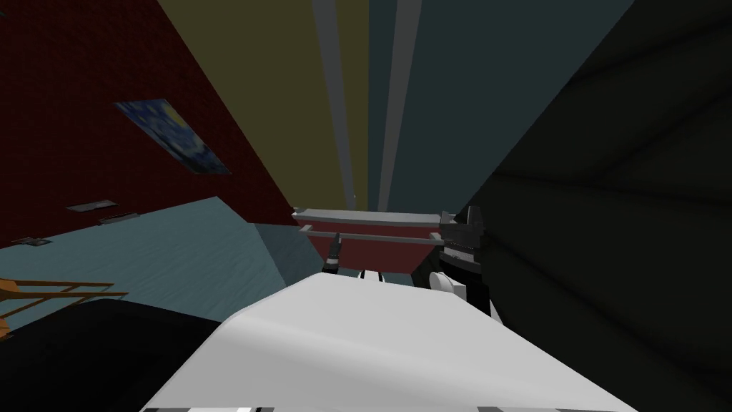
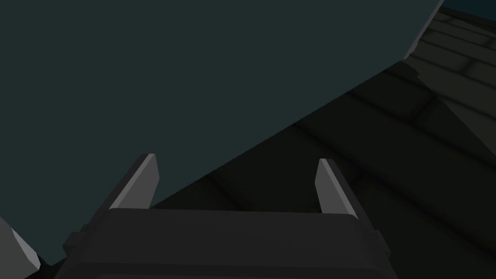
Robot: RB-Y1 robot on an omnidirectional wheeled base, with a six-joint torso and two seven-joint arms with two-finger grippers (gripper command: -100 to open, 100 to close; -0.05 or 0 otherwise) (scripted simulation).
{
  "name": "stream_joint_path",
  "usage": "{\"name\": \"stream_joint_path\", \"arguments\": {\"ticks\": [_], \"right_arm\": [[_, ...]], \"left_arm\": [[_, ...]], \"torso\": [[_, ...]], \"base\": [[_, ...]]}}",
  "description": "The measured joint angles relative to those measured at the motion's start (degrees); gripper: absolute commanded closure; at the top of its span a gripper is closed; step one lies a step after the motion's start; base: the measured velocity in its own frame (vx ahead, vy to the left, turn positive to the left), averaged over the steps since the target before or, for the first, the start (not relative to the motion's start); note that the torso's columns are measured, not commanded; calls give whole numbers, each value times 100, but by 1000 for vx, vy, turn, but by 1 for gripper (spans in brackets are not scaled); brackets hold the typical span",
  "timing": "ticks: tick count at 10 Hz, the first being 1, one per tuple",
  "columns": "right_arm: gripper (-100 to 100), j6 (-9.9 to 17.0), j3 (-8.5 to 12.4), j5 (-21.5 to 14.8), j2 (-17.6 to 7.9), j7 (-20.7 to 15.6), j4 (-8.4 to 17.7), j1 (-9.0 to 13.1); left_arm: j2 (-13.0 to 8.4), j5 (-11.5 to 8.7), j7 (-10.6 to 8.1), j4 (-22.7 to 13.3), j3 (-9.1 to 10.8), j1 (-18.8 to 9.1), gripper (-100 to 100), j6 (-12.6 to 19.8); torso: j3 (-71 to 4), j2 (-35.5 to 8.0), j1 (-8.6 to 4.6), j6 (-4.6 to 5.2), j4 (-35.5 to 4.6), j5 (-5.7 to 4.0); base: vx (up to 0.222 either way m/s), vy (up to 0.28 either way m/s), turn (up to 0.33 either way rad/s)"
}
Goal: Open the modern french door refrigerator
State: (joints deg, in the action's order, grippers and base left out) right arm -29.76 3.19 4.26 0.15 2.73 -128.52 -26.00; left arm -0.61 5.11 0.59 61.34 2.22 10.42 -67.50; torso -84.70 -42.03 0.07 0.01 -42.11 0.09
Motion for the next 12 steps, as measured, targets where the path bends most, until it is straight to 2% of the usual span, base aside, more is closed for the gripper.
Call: {"name": "stream_joint_path", "arguments": {"ticks": [3,4,9,12], "right_arm": [[0,0,0,0,0,0,0,1],[0,0,0,0,0,0,0,2],[0,1,-1,0,0,0,1,5],[0,1,-1,0,-1,0,1,5]], "left_arm": [[-41,117,-201,274,-139,351,100,-81],[-43,117,-211,298,-138,364,100,-90],[74,33,-10,186,62,-77,100,331],[149,-29,117,244,212,-320,100,732]], "torso": [[7,-4,-10,14,12,8],[9,-11,-7,15,2,3],[10,-26,-21,1,-24,-16],[24,-50,-38,18,-39,-23]], "base": [[54,-25,97],[-122,14,-98],[-188,28,-113],[-181,21,-107]]}}
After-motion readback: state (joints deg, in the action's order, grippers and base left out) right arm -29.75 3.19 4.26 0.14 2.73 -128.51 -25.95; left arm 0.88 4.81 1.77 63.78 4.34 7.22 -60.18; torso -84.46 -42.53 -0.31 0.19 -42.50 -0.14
